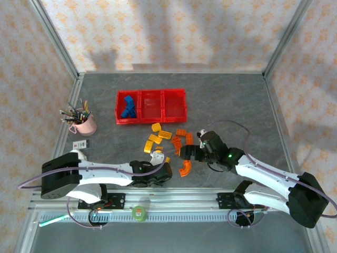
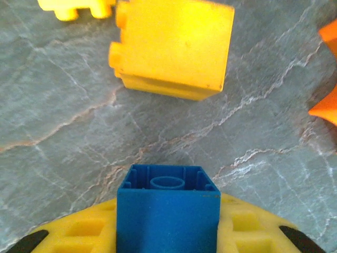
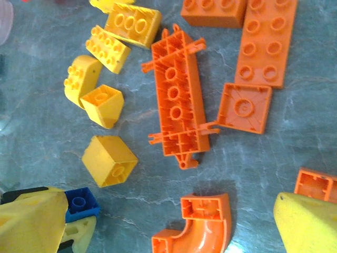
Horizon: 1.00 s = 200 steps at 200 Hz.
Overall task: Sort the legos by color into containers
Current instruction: Pick up the lego from the middle-left of the table, then place the lego in the container.
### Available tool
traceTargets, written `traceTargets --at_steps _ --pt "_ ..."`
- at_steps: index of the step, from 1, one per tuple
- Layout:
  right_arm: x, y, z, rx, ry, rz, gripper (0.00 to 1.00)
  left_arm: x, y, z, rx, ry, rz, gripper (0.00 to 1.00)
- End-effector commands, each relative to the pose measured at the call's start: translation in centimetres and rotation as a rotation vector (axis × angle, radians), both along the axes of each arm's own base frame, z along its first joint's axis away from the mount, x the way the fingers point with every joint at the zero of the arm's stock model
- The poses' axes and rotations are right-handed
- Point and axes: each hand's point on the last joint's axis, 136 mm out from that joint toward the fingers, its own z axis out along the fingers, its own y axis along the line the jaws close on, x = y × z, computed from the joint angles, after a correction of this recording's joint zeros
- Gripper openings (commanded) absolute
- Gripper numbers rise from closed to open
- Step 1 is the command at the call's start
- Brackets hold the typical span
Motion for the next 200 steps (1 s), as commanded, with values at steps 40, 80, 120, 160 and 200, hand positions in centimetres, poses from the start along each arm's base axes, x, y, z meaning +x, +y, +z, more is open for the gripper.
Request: traceTargets --at_steps 40,80,120,160,200 --pt "2.7 3.3 5.2 0.144 -0.09 0.008 1.0 5.1 3.4 7.2 -0.013 -0.198 0.193 0.24" --pt "4.8 4.6 7.2 0.184 -0.133 -0.026 1.0 11.3 7.7 12.4 -0.001 -0.339 0.356 0.24" --pt "6.6 5.6 8.1 0.192 -0.154 -0.055 1.0 17.2 11.5 14.7 -0.034 -0.392 0.486 0.24" --pt "8.0 6.6 8.6 0.201 -0.17 -0.062 1.0 22.4 14.8 14.9 0.019 -0.393 0.564 0.24" --pt "9.0 7.8 8.6 0.19 -0.173 -0.041 1.0 27.5 18.1 13.4 0.07 -0.368 0.65 0.24"
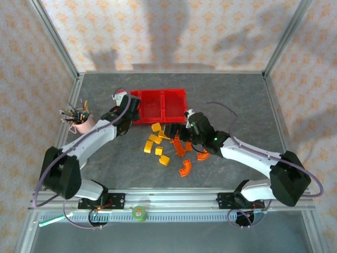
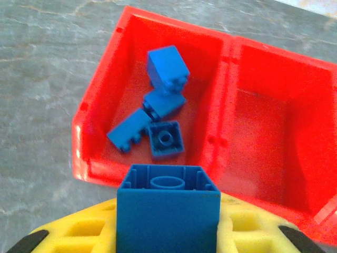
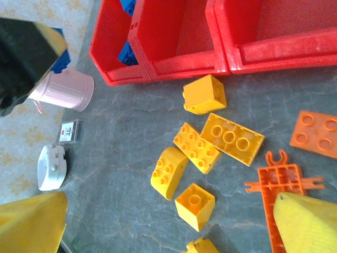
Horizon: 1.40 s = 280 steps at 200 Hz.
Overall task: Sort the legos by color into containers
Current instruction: Place the lego in the container.
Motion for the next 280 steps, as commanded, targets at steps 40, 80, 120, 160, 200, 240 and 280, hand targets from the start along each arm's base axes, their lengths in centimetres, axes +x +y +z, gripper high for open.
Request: traceTargets --at_steps 40,80,120,160,200,240,280 --pt "2.0 1.1 1.6 0.008 -0.062 0.003 1.0 6.6 3.2 -2.3 0.041 0.05 0.065 0.25" --pt "2.2 1.5 1.5 0.006 -0.059 0.009 1.0 8.6 3.9 -3.8 0.113 0.08 0.092 0.37" --pt "2.2 1.5 1.7 0.006 -0.065 0.014 1.0 8.7 3.9 -3.1 0.111 0.072 0.092 0.48" --pt "2.2 1.4 2.2 0.023 -0.069 0.008 1.0 7.7 3.5 -1.1 0.072 0.044 0.079 0.53" --pt "1.8 0.8 1.5 0.007 -0.058 -0.002 1.0 4.7 2.2 0.7 0.016 -0.002 0.03 0.56" --pt "0.9 -0.4 0.2 -0.02 -0.038 -0.014 1.0 0.4 -1.4 0.5 -0.04 -0.001 -0.092 0.59" --pt "-0.3 -1.4 -2.3 -0.084 0.0 0.004 1.0 -4.4 -5.7 -1.5 -0.107 0.038 -0.217 0.61"
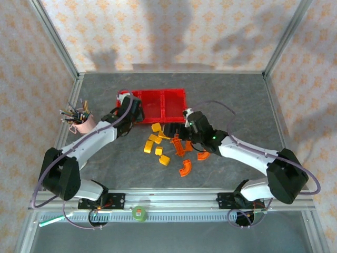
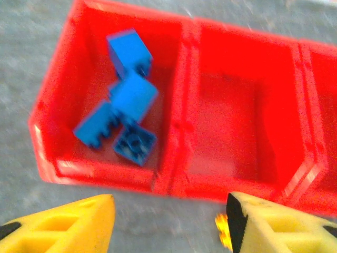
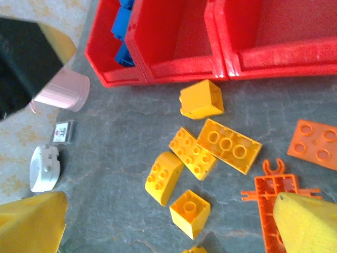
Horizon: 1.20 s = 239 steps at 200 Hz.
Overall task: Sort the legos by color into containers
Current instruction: Place the lego in the container, then pick up the lego from the center of the table.
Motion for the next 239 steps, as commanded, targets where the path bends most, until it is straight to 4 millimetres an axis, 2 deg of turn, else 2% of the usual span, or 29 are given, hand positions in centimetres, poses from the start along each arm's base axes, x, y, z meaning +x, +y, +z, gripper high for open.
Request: traceTargets --at_steps 1,28,73,114,174,239 --pt "-0.6 -1.3 -1.6 -0.059 0.011 -0.005 1.0 -2.7 -2.0 -1.1 -0.058 0.033 -0.048 0.61" --pt "-1.3 -1.7 -2.6 -0.061 0.029 -0.005 1.0 -5.5 -4.3 -3.2 -0.07 0.085 -0.135 0.64" --pt "-1.6 -2.1 -3.2 -0.055 0.039 -0.017 1.0 -8.4 -5.2 -7.0 -0.045 0.185 -0.164 0.69" --pt "-1.8 -2.3 -3.8 -0.055 0.051 -0.019 1.0 -8.9 -5.0 -9.5 -0.007 0.237 -0.174 0.7" --pt "-1.8 -2.3 -3.6 -0.054 0.051 -0.02 1.0 -8.7 -6.1 -12.4 -0.018 0.28 -0.208 0.69" --pt "-1.7 -2.2 -3.7 -0.058 0.052 -0.018 1.0 -8.9 -5.3 -14.5 0.023 0.308 -0.176 0.54"
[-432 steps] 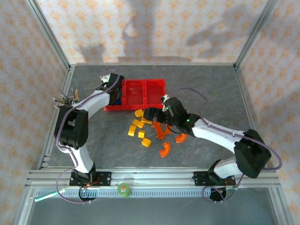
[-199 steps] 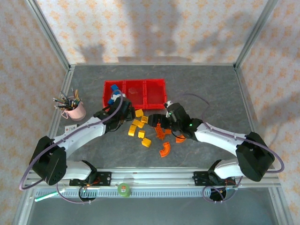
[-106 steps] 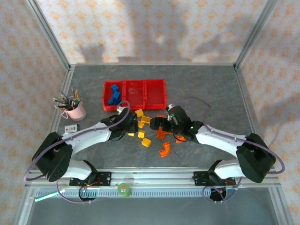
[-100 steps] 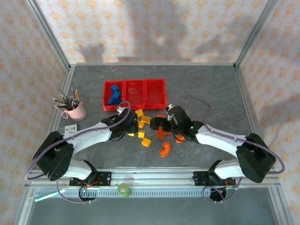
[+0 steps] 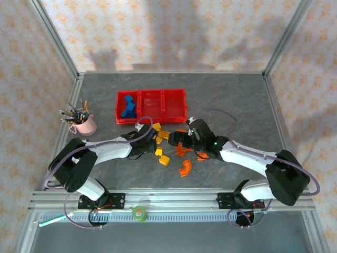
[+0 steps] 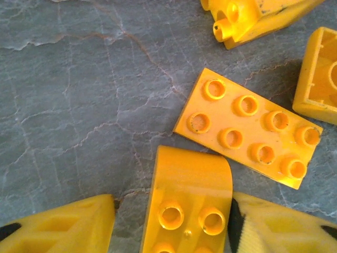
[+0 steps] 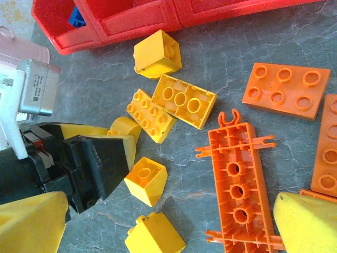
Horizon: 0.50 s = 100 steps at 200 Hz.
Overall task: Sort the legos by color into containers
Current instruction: Pick up the lego from the center of the table.
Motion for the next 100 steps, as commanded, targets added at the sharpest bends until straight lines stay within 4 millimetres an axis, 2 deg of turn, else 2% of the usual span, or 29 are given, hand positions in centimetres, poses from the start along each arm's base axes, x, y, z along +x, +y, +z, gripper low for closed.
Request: traceTargets --at_steps 1,58,79,100 --pt "0.4 -0.2 0.5 0.01 -0.02 -0.018 1.0 -0.3 0.5 -1.0 0.024 0.01 0.013 0.54" --pt "0.5 -0.1 0.5 0.011 -0.02 -0.016 1.0 -1.0 0.6 -0.9 -0.005 0.006 0.011 0.37" --pt "0.5 0.0 0.8 0.018 -0.026 -0.015 1.0 -1.1 0.8 -0.5 -0.003 0.001 0.02 0.35" --pt "0.6 0.2 1.4 0.028 -0.035 -0.01 1.0 -0.8 1.0 0.9 -0.012 -0.031 0.036 0.34"
